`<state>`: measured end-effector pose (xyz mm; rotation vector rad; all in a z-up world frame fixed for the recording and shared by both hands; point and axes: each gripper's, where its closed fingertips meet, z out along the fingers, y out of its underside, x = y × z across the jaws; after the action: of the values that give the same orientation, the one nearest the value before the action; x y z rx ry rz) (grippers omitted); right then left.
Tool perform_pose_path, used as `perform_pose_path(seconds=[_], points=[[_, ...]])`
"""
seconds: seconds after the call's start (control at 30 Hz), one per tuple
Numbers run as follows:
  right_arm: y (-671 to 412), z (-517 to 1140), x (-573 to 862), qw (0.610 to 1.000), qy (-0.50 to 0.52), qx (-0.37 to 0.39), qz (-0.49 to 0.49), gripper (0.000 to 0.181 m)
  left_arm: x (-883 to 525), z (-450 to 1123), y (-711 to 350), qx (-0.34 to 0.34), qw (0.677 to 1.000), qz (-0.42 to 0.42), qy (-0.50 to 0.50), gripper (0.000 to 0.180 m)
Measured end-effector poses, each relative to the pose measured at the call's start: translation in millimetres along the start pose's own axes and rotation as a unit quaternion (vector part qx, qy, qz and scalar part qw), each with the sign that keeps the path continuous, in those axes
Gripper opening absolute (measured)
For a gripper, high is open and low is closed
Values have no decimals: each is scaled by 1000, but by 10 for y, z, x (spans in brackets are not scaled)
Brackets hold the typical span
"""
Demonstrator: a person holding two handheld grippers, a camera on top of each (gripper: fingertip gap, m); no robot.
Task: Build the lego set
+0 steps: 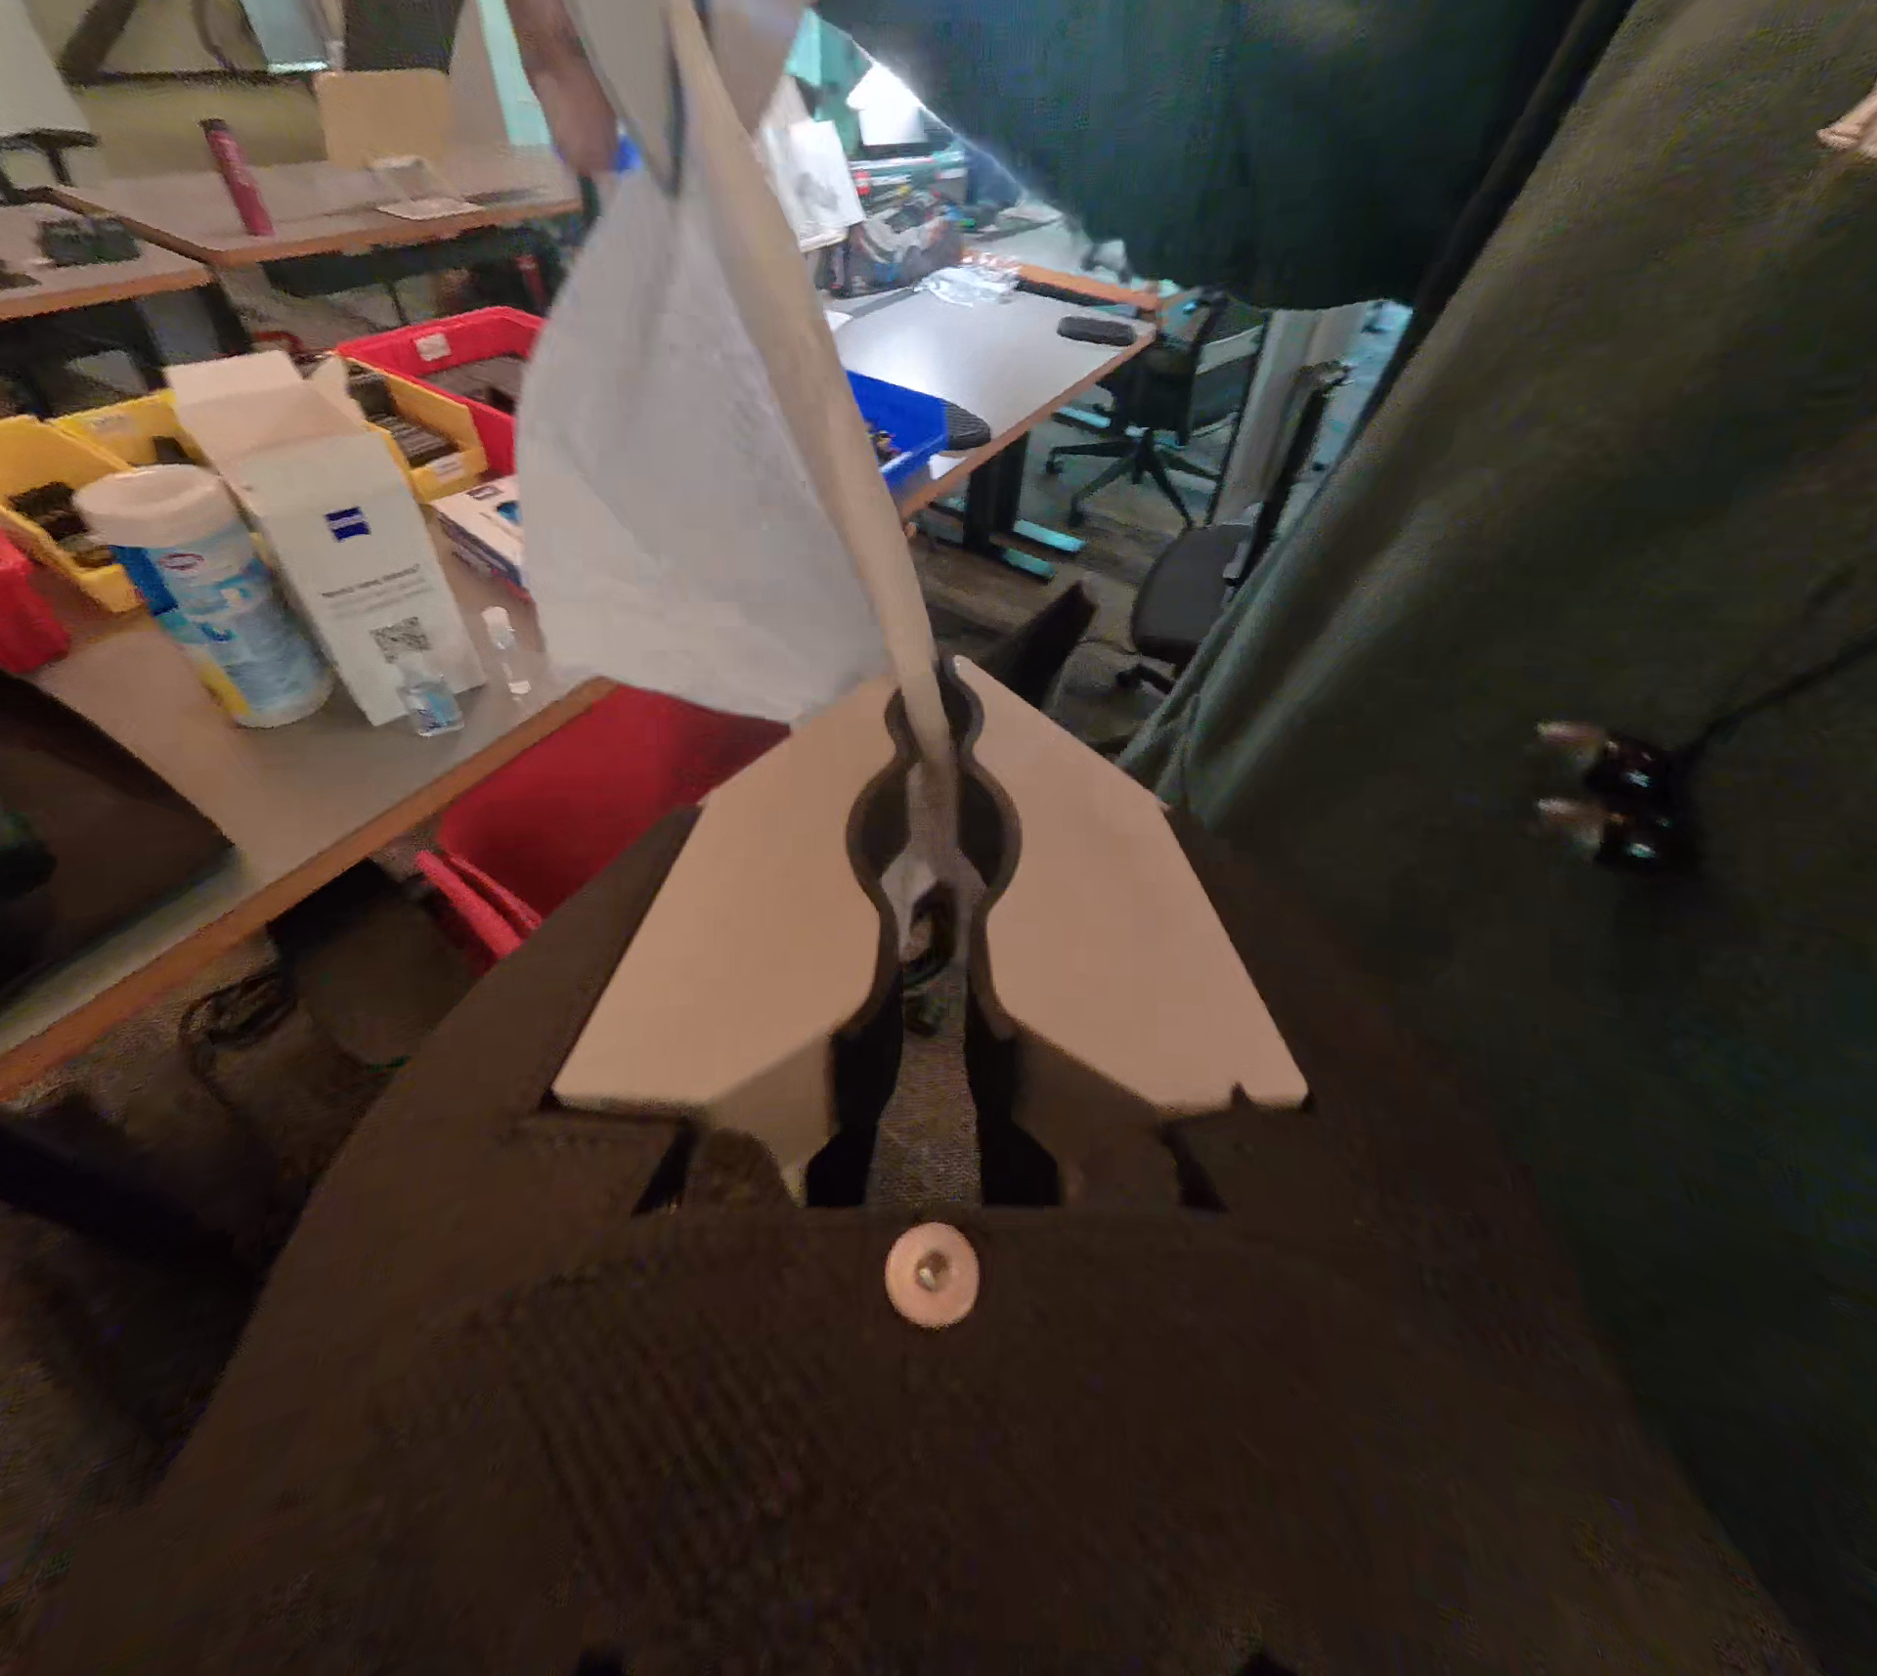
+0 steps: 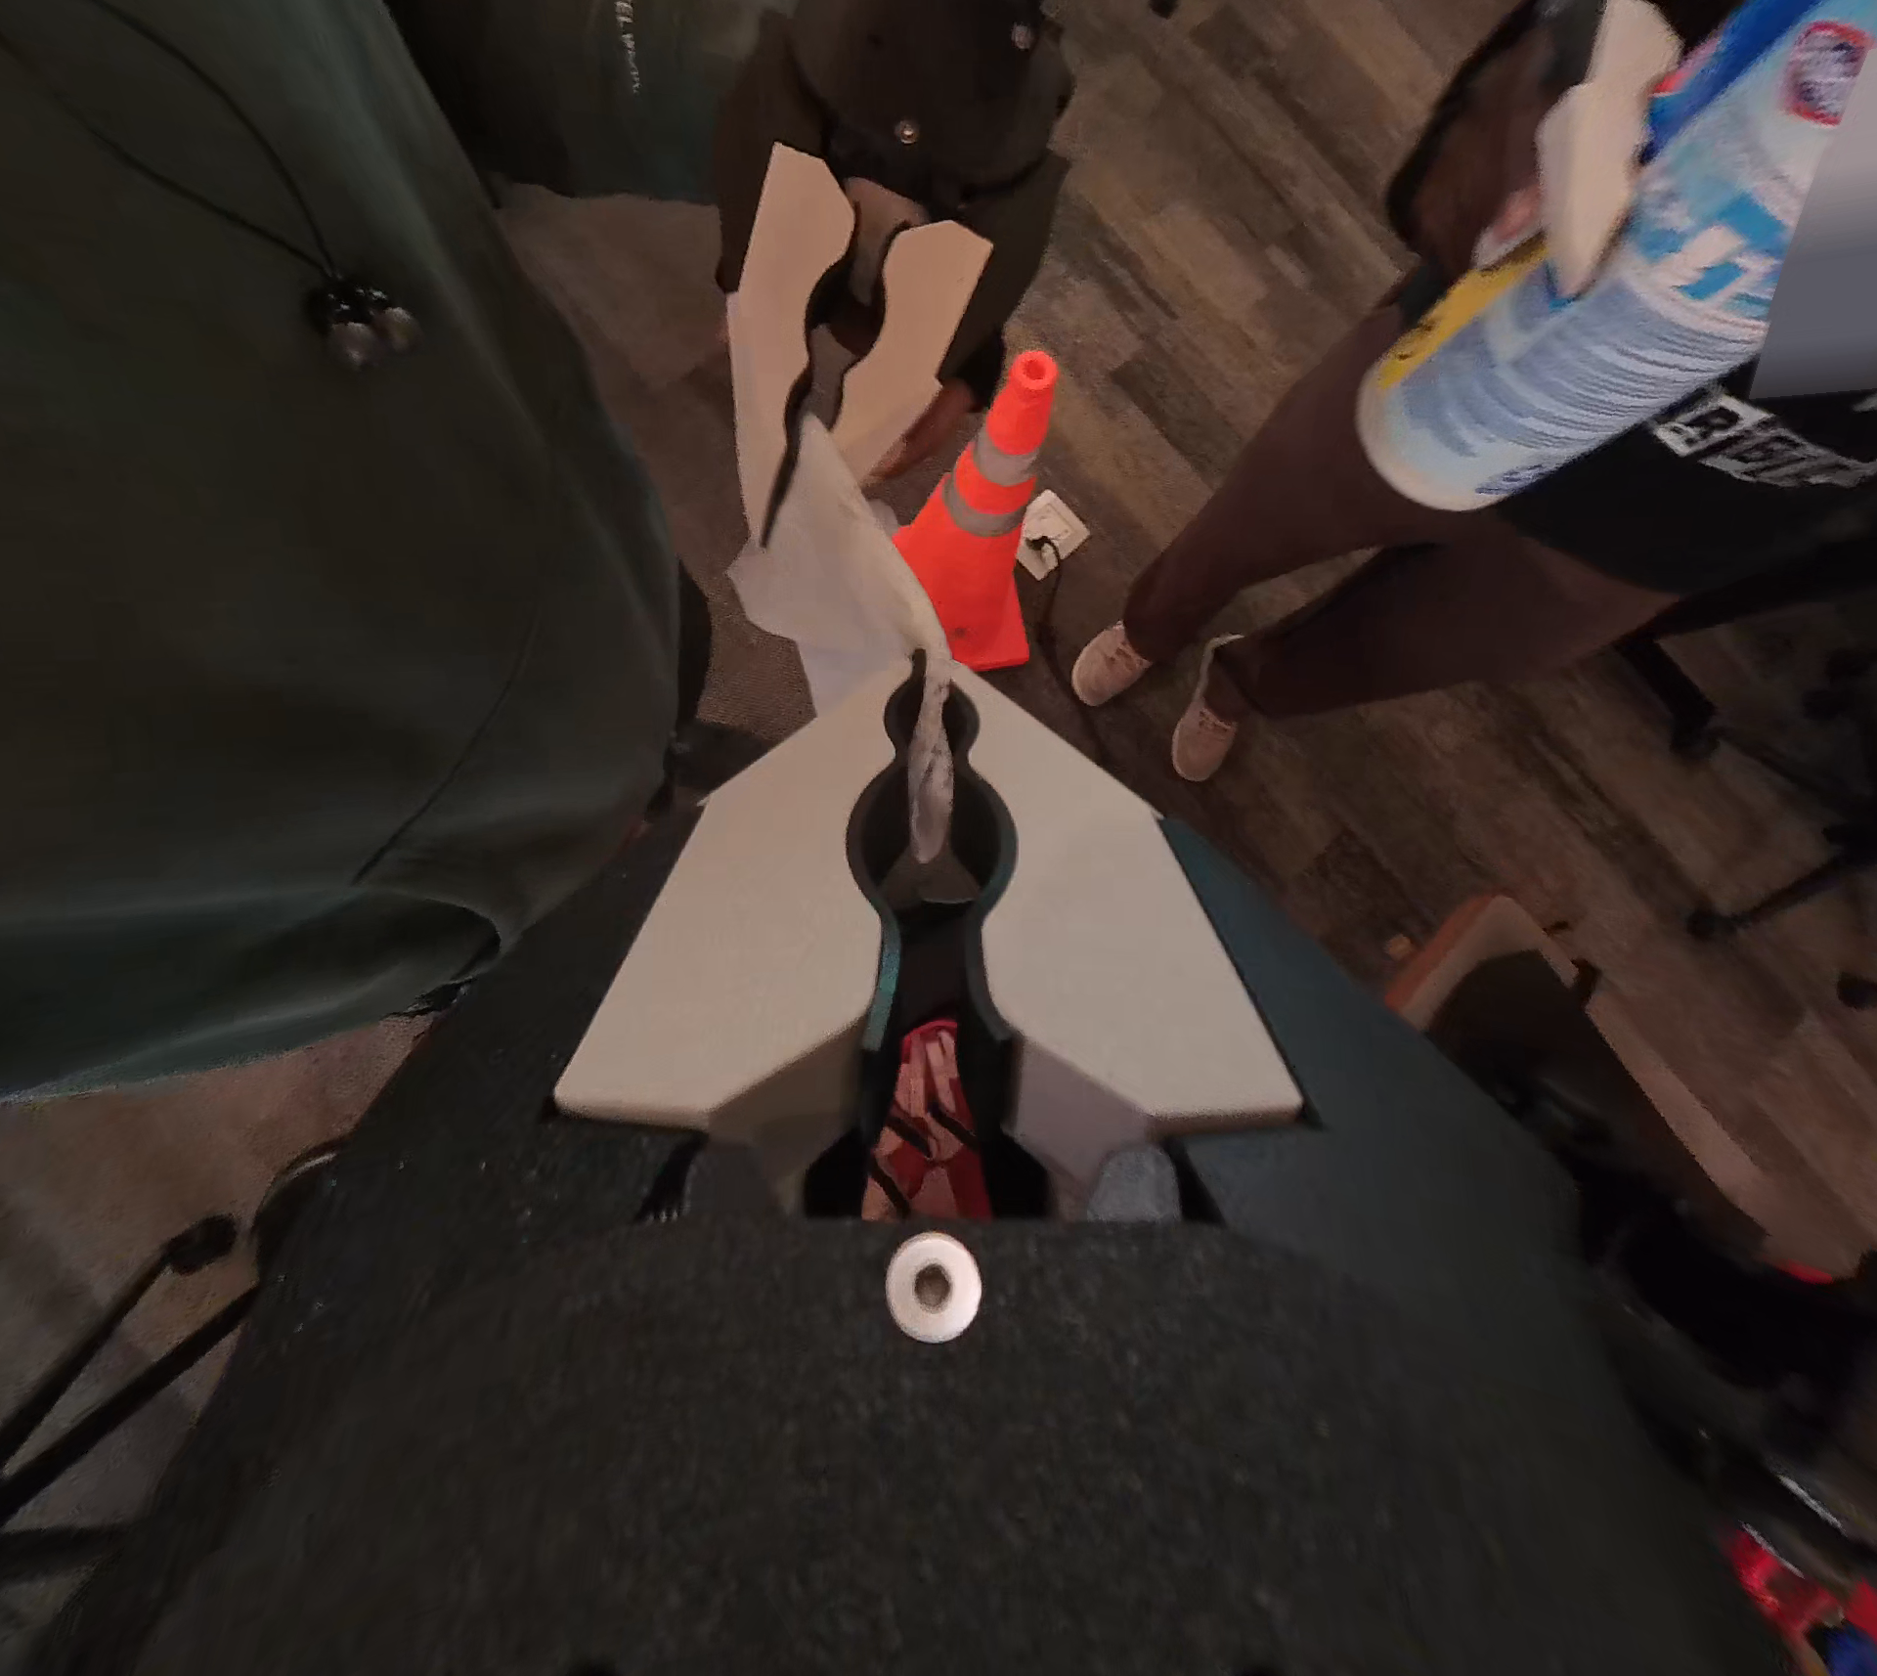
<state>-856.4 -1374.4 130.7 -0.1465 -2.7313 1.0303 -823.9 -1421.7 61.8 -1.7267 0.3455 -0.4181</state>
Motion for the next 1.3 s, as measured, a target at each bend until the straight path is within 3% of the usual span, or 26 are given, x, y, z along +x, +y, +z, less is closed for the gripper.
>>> perform_pose_path(seconds=[0.23,0.4,0.57,0.7,0.87,1.0,1.17,1.3], points=[[-11,85,135,997,54,-58,24,0,-111,-469,-160,83,997,-1,5,0],[-87,153,143,996,57,-60,39,0,-335,-739,-224,78,993,35,-83,0],[-201,255,181,996,52,-1,67,0,-437,-974,-278,60,986,60,-145,0],[-226,306,199,996,48,3,76,0,-457,-1101,-110,20,987,54,-151,1],[-268,442,136,997,31,-7,67,0,-441,-1220,-262,60,988,31,-140,0],[-240,620,85,998,5,-19,61,0,-373,-852,-292,67,993,25,-90,22],[-95,766,89,997,-5,-36,62,0,-352,-510,-304,49,997,40,-37,30],[13,785,99,996,-5,-47,74,0,-468,-250,-250,22,999,22,-8,49]])
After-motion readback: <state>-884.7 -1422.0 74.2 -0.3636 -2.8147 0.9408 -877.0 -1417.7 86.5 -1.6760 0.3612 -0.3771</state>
